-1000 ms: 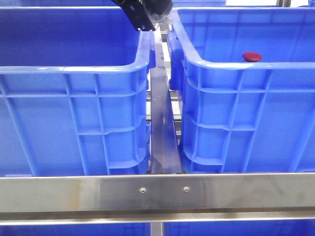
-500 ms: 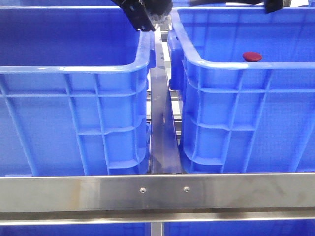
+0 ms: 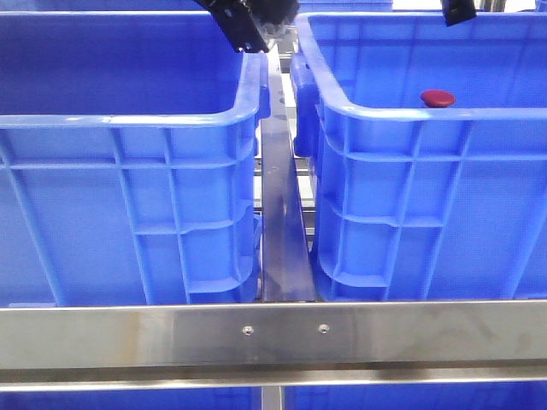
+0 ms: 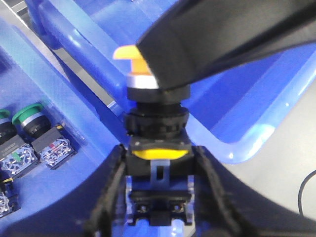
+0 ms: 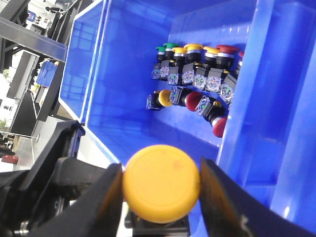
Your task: Pick red and yellow buttons and place in box
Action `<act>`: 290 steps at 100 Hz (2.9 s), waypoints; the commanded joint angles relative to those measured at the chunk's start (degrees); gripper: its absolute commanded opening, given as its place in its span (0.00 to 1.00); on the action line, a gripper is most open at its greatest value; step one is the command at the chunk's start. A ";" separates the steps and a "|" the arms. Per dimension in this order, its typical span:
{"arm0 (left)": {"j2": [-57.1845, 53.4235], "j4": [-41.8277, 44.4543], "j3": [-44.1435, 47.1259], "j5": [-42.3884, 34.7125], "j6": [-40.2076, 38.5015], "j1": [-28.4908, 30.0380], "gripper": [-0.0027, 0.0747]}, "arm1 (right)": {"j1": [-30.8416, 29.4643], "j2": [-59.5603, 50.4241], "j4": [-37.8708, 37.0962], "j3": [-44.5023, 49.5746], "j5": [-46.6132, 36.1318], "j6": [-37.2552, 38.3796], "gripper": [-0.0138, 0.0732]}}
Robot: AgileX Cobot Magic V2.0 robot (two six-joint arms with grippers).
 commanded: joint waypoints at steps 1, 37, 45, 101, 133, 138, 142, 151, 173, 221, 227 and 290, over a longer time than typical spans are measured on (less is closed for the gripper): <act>-1.83 -0.38 -1.85 -3.33 -0.02 -0.45 0.28 | 0.08 -1.81 3.82 -1.99 1.35 -0.06 0.39; -1.83 -0.18 -1.85 -2.24 0.58 -0.45 0.87 | -6.14 -1.81 3.33 -5.14 0.59 -3.53 0.39; -1.83 -0.18 -1.85 -2.24 0.58 -0.45 0.83 | -10.14 -1.81 3.19 -6.85 0.28 -7.38 0.39; -1.83 1.82 -1.85 -1.52 0.58 -0.45 0.83 | -20.83 -0.74 -7.04 -7.60 -25.46 -27.09 0.39; -1.83 1.82 -1.85 -1.38 0.58 -0.45 0.83 | -20.83 7.20 -7.04 -7.60 -39.44 -28.32 0.39; -1.83 1.82 -1.85 -1.26 0.58 -0.45 0.83 | -20.83 8.83 -7.04 -7.60 -41.92 -28.37 0.39; -1.83 1.82 -1.85 -1.14 0.58 -0.45 0.83 | -20.83 10.18 -7.04 -7.60 -43.94 -28.37 0.39; -1.83 1.82 -1.85 -1.14 0.58 -0.45 0.83 | -20.77 13.00 -7.04 -7.81 -47.39 -28.37 0.39; -1.83 1.82 -1.85 -1.14 0.58 -0.45 0.83 | -20.65 19.60 -7.04 -12.48 -45.99 -28.37 0.39; -1.83 1.93 -1.85 -1.01 0.58 -0.45 0.83 | -20.65 23.55 -6.99 -15.48 -42.93 -28.37 0.39; -1.83 1.93 -1.85 -0.88 0.58 -0.45 0.83 | -20.65 23.54 -6.99 -15.48 -42.77 -28.37 0.40; -1.83 1.93 -1.85 -0.40 0.58 -0.45 0.83 | -20.65 20.94 -6.99 -15.24 -38.91 -28.37 0.67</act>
